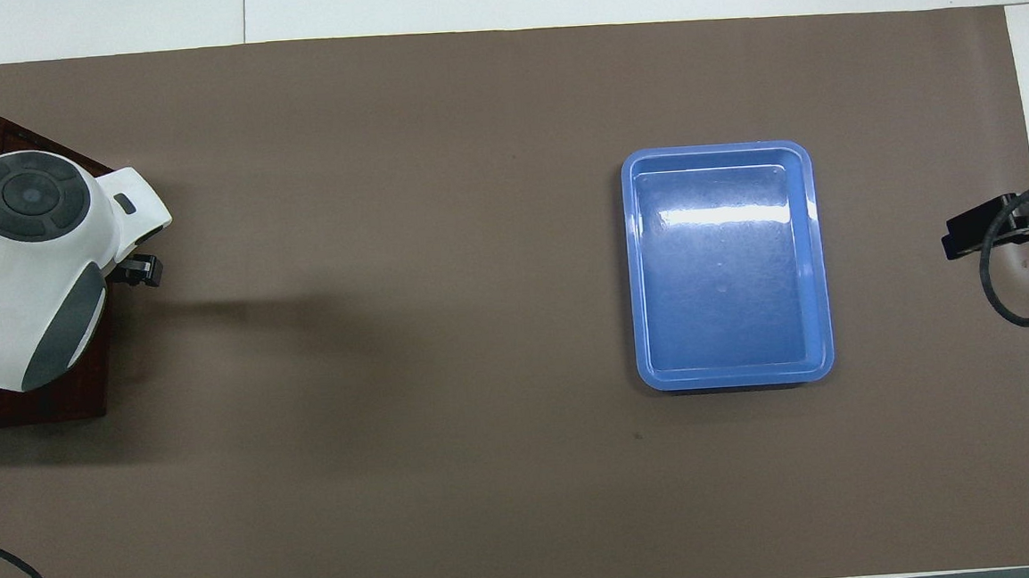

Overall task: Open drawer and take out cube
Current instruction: 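Pull the wooden drawer open with the left gripper, away from the cabinet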

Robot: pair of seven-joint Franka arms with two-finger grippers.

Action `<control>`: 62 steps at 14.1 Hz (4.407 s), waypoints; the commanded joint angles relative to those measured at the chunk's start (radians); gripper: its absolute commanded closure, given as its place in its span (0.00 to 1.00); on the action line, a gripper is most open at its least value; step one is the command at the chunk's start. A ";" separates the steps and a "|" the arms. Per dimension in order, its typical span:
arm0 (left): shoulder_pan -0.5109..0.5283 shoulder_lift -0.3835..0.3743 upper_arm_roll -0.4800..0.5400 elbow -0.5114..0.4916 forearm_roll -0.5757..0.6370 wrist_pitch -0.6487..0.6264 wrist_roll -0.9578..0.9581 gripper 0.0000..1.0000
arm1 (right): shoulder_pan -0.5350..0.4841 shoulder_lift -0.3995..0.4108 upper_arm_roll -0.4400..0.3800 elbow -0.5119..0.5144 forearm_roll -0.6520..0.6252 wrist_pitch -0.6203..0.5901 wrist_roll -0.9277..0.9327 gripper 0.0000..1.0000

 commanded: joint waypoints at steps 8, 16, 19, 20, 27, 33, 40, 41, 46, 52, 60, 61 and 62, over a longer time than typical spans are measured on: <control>0.008 0.028 -0.004 -0.057 0.041 0.117 -0.041 0.00 | -0.005 -0.008 0.003 -0.003 -0.001 0.014 0.014 0.00; 0.002 0.039 -0.006 -0.079 0.041 0.161 -0.044 0.00 | -0.005 -0.008 0.003 -0.003 -0.001 0.014 0.014 0.00; -0.020 0.042 -0.010 -0.071 0.033 0.161 -0.044 0.00 | -0.007 -0.008 0.003 -0.003 -0.001 0.014 0.014 0.00; -0.038 0.042 -0.010 -0.068 0.030 0.160 -0.044 0.00 | -0.007 -0.008 0.003 -0.003 0.002 0.014 0.013 0.00; -0.141 0.050 -0.010 -0.042 -0.044 0.143 -0.045 0.00 | -0.008 -0.008 0.003 -0.003 0.002 0.014 0.013 0.00; -0.190 0.056 -0.010 -0.016 -0.085 0.120 -0.044 0.00 | -0.008 -0.008 0.003 -0.003 0.002 0.014 0.013 0.00; -0.227 0.063 -0.010 0.029 -0.128 0.071 -0.044 0.00 | -0.008 -0.008 0.003 -0.003 0.002 0.014 0.013 0.00; -0.231 0.063 -0.010 0.029 -0.128 0.071 -0.044 0.00 | -0.008 -0.008 0.003 -0.003 0.002 0.014 0.013 0.00; -0.222 0.059 -0.010 0.030 -0.128 0.065 -0.029 0.00 | -0.008 -0.008 0.003 -0.003 0.002 0.014 0.014 0.00; -0.221 0.051 -0.012 0.145 -0.180 -0.078 0.034 0.00 | -0.010 -0.008 0.003 -0.003 0.003 0.014 0.014 0.00; -0.107 -0.010 0.016 0.356 -0.462 -0.251 -0.169 0.00 | -0.008 -0.008 0.003 -0.003 0.002 0.014 0.016 0.00; -0.072 -0.022 0.016 0.360 -0.511 -0.250 -0.241 0.00 | -0.008 -0.008 0.003 -0.003 0.002 0.014 0.016 0.00; -0.049 -0.026 0.016 0.363 -0.519 -0.247 -0.380 0.00 | -0.010 -0.008 0.001 -0.003 0.002 0.014 0.016 0.00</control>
